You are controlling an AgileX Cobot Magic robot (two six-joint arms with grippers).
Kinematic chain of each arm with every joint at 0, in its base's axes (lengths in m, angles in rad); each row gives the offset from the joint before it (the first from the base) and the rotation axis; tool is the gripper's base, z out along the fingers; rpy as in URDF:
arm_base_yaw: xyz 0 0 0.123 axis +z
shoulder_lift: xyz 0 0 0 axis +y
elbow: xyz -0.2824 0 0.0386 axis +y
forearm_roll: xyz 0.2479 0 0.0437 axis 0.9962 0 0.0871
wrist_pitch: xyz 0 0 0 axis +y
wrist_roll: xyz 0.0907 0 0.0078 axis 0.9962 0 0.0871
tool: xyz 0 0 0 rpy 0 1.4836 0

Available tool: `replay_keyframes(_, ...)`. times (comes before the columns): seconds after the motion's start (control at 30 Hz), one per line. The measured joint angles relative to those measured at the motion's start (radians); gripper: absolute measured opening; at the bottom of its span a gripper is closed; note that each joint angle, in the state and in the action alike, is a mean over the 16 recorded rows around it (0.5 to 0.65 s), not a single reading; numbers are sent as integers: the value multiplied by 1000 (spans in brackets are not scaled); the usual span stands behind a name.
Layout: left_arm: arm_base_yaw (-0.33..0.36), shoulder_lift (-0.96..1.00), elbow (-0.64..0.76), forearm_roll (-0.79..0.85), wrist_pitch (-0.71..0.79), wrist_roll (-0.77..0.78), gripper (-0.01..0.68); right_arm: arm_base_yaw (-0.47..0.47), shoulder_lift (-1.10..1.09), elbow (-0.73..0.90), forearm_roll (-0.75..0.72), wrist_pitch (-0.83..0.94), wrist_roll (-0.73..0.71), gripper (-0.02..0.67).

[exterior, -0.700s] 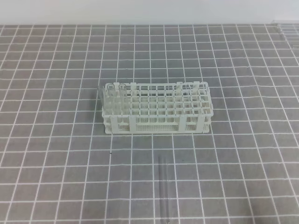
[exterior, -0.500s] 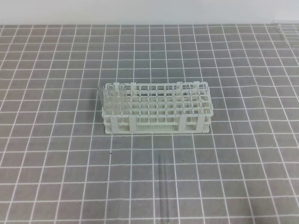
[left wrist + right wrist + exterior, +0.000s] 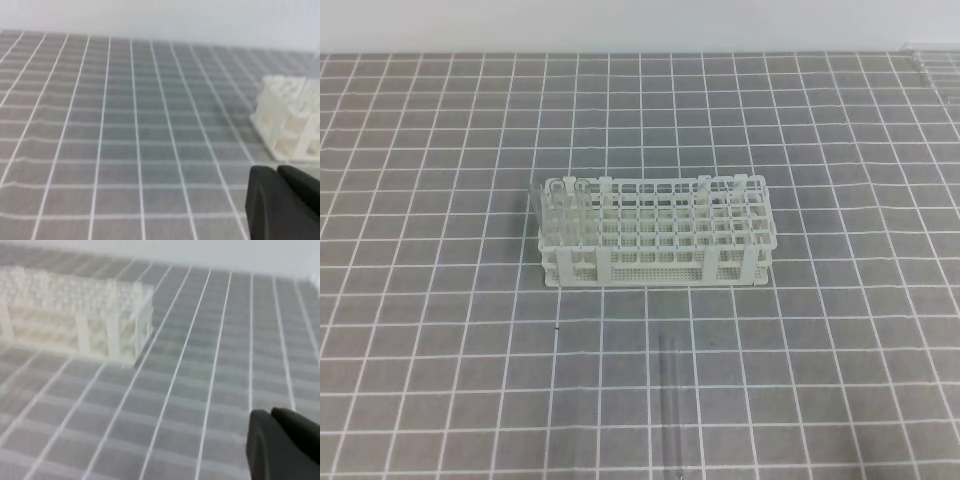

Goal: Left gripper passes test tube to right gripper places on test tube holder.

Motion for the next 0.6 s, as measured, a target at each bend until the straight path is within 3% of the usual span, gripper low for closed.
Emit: replay_keyframes(0.6,0,3,-3,-65,-230,-116,-2,0,0,-1,490,-230,-5,-13)
